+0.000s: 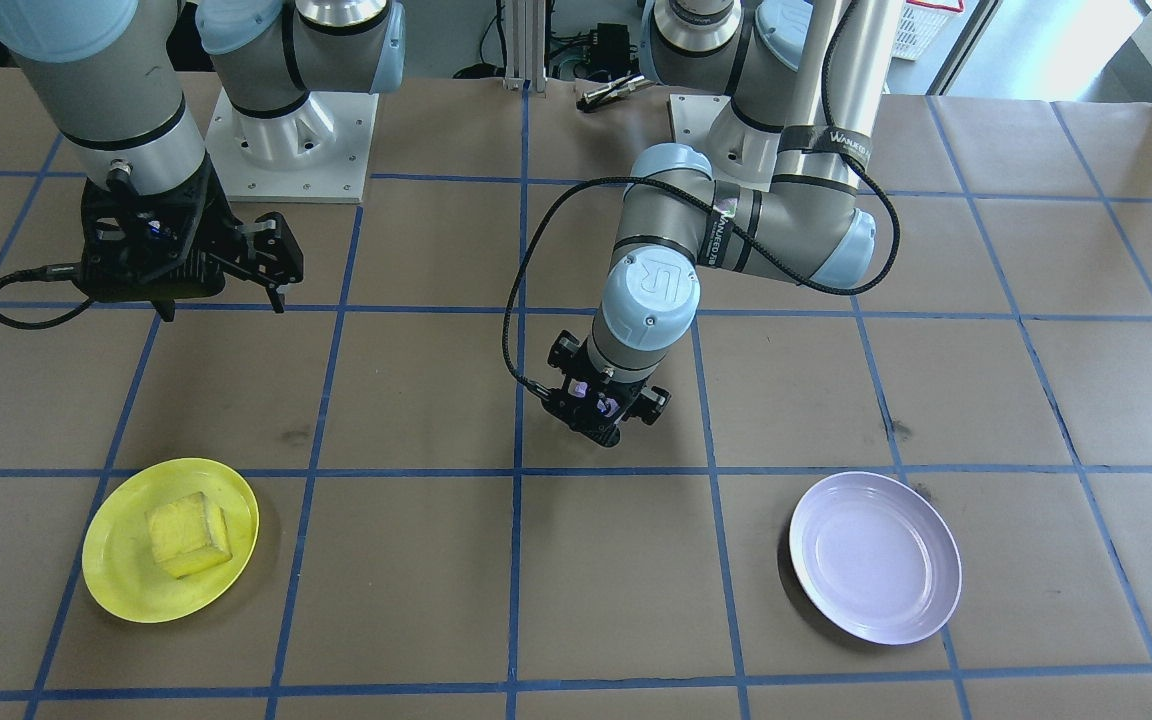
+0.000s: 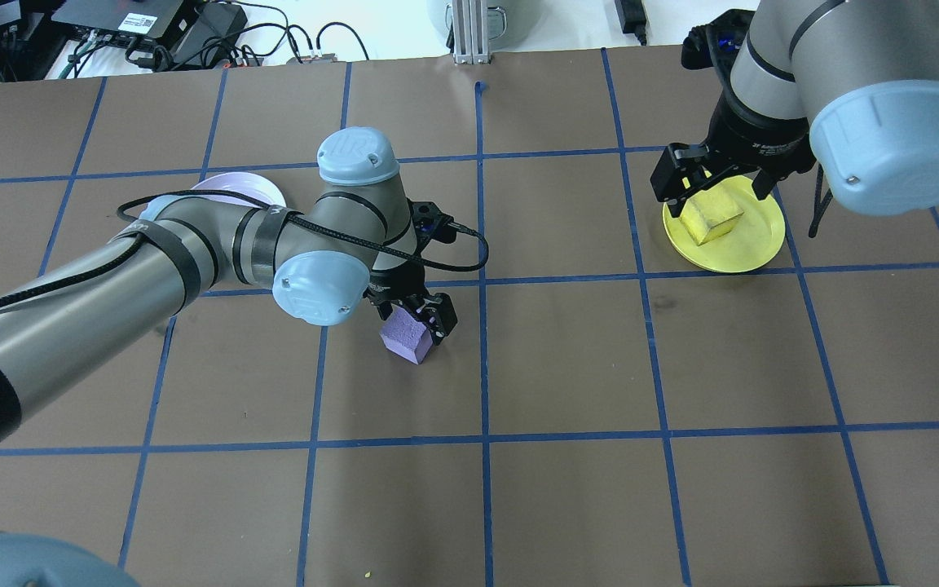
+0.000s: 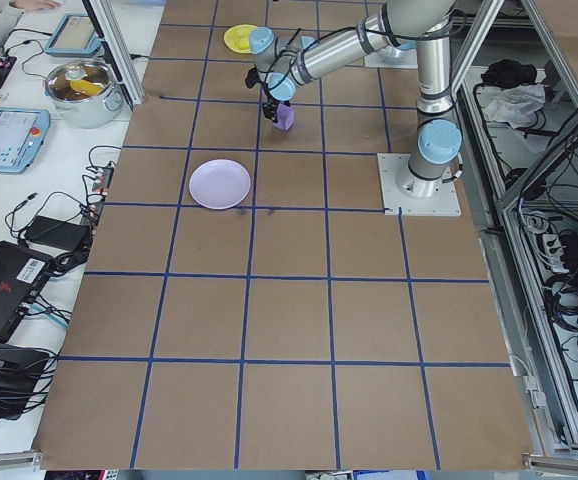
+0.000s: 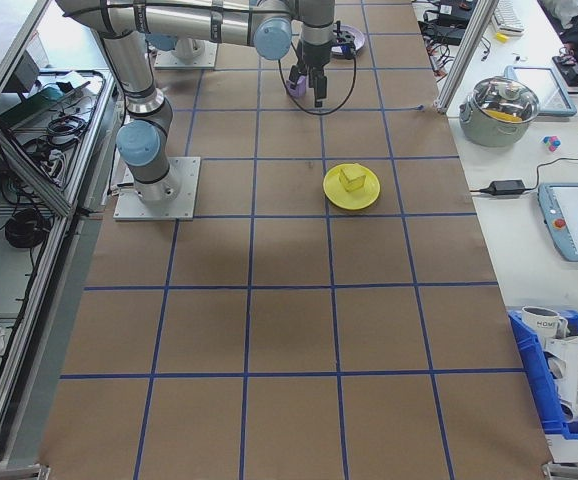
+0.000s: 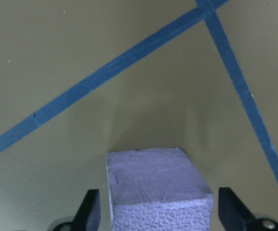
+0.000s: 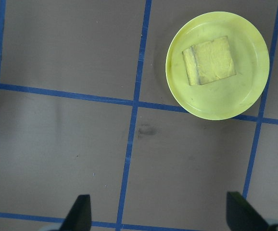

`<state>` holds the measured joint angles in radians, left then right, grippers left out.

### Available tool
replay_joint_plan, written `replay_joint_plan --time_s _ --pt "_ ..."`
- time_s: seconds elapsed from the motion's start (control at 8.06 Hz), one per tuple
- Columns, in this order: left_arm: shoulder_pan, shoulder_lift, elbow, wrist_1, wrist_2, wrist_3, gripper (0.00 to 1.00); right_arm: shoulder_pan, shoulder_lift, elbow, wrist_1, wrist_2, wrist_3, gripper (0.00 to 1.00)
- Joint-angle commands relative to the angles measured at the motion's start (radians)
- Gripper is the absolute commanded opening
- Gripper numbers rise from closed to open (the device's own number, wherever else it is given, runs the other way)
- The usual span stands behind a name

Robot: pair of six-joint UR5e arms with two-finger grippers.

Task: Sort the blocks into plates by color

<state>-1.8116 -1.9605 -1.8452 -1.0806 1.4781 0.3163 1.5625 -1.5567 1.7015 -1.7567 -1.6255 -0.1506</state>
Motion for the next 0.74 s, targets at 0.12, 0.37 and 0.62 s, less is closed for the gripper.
replay_joint_plan --time_s 0.12,0.37,0.62 --pt "-0.002 -0.006 -0.009 0.019 -0.001 -0.006 0.45 -0.001 0.001 0.004 -0.001 0.001 0.002 1.0" --pt "-0.002 0.021 -0.003 0.019 0.017 0.003 0.34 -0.001 0.001 0.004 -0.001 -0.001 0.01 1.0" --pt "0.003 0.087 0.003 -0.077 0.022 -0.008 0.24 -0.001 0.0 0.003 -0.001 -0.002 0.016 1.0"
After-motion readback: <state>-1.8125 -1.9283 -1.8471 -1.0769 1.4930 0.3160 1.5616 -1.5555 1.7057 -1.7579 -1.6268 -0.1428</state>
